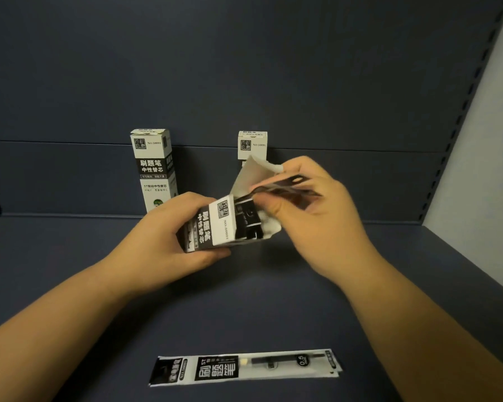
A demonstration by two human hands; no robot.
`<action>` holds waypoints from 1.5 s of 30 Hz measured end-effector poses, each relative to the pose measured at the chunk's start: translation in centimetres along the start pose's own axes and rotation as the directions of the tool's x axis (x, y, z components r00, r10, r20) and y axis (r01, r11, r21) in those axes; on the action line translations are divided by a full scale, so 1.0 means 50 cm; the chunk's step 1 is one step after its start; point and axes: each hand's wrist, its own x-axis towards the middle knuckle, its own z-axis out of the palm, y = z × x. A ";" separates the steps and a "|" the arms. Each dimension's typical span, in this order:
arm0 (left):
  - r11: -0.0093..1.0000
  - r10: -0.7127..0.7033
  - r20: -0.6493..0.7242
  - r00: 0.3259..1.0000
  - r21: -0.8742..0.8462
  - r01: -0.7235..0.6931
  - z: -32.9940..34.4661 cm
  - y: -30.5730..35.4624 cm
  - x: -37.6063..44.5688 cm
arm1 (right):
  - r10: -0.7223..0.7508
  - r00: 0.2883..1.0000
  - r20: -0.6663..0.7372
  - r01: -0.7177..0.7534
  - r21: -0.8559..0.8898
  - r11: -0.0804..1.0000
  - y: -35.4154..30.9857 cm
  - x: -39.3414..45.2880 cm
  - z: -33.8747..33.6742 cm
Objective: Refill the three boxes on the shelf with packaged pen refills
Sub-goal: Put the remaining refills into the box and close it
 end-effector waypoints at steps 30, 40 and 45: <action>0.999 -0.048 -0.071 0.996 -0.001 0.048 0.007 0.005 0.004 | -0.165 0.984 0.073 0.176 -0.179 0.968 -0.022 -0.015 0.020; 0.999 -0.015 -0.028 0.999 0.038 0.016 0.009 0.010 0.004 | 0.084 0.967 0.242 -0.021 -0.254 0.967 -0.029 -0.005 0.002; 0.998 0.011 0.005 1.000 0.060 -0.011 0.015 0.016 0.007 | 0.174 0.963 0.208 -0.062 -0.457 0.887 -0.026 0.005 0.020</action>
